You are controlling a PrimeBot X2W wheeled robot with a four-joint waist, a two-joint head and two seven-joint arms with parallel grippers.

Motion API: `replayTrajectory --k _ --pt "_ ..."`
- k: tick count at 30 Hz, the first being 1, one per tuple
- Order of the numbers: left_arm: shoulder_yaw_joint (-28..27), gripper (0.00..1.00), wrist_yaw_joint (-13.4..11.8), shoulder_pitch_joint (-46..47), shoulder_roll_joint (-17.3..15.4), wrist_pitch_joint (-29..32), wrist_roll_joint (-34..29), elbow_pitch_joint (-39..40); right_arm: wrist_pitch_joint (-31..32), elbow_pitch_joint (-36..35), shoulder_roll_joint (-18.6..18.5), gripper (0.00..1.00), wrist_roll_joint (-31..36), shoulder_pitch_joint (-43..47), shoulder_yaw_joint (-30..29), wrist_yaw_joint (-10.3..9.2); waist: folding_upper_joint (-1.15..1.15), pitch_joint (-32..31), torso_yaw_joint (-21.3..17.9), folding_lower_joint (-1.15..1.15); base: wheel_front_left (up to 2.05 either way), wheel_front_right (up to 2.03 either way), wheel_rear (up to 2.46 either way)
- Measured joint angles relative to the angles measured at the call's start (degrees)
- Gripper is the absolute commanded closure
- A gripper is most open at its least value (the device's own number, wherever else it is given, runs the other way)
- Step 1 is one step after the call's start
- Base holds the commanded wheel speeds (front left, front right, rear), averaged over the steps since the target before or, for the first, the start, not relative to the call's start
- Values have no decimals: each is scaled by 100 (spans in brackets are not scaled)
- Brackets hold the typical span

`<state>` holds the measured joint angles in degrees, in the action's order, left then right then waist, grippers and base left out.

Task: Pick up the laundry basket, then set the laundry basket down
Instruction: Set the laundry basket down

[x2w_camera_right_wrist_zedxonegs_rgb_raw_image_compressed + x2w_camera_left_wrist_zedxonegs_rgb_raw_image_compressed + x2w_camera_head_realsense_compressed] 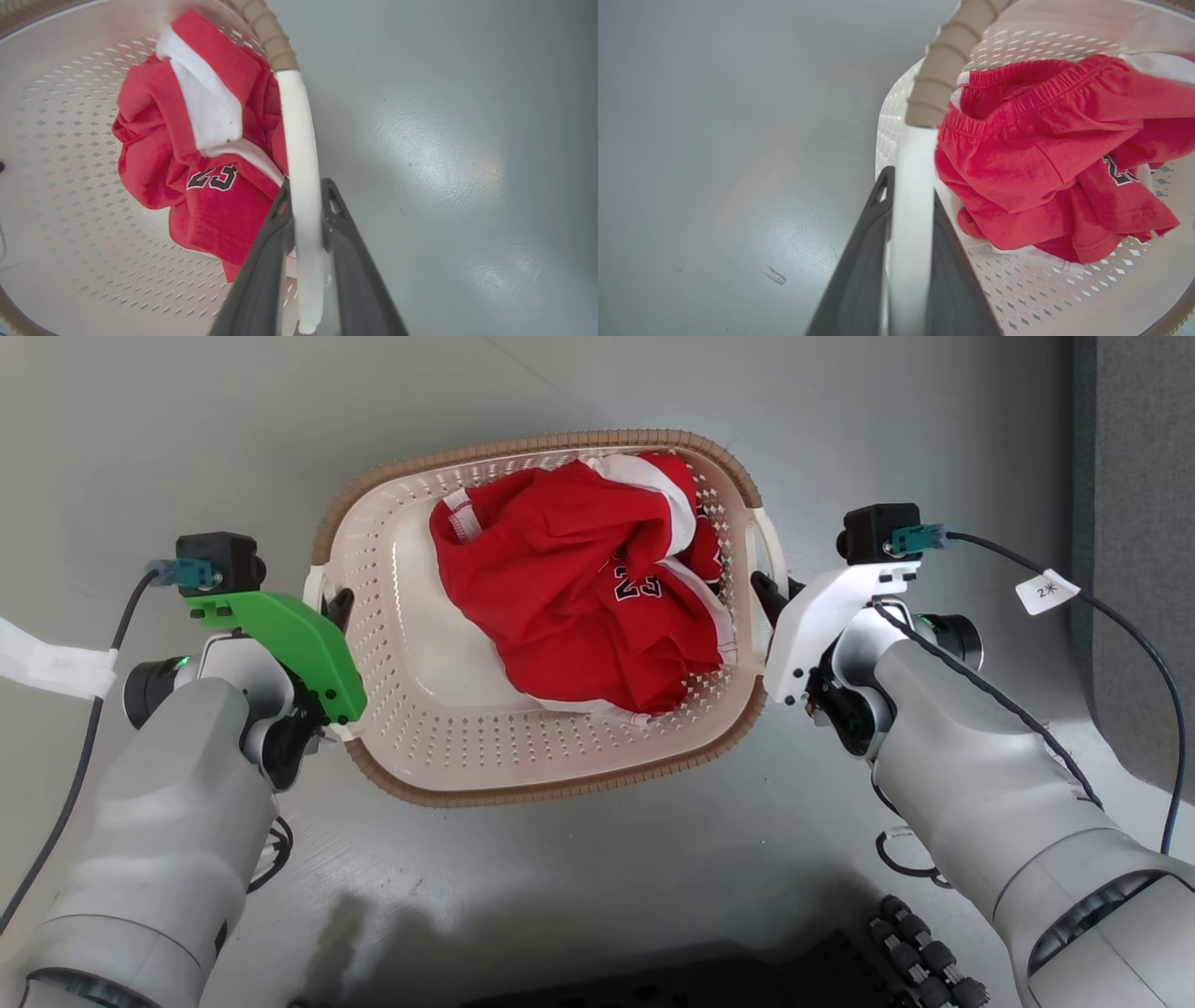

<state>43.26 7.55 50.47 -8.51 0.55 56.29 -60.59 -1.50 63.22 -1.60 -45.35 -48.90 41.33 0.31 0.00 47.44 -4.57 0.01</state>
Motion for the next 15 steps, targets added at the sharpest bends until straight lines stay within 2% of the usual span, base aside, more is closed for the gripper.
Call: replayTrajectory --k 4,5,6,7,8,9,10,15 --pt "38 100 0 1 5 43 11 5 1 14 -2 100 -3 -3 48 23 0 18 20 0 0 0 0" --pt "55 100 0 2 9 46 40 13 1 13 -8 100 -8 -4 81 79 0 22 27 0 0 0 0" --pt "81 82 0 2 8 79 73 27 1 12 -24 89 -8 -4 126 127 0 26 34 0 0 0 0" --pt "94 60 0 2 8 148 134 34 8 13 -37 61 -8 -4 164 162 0 30 41 0 0 0 0" --pt "109 27 0 2 7 176 183 37 11 5 -63 36 -8 -5 182 185 0 34 50 0 0 0 0" --pt "111 0 0 2 -1 172 200 37 11 5 -102 5 -8 -5 185 222 0 38 59 0 0 0 0" --pt "112 0 0 2 -13 172 204 41 11 5 -118 0 -8 -14 190 229 0 43 68 0 0 0 0" --pt "136 0 0 5 -49 148 264 131 7 30 -189 0 -9 -59 197 246 0 66 108 0 0 0 0"
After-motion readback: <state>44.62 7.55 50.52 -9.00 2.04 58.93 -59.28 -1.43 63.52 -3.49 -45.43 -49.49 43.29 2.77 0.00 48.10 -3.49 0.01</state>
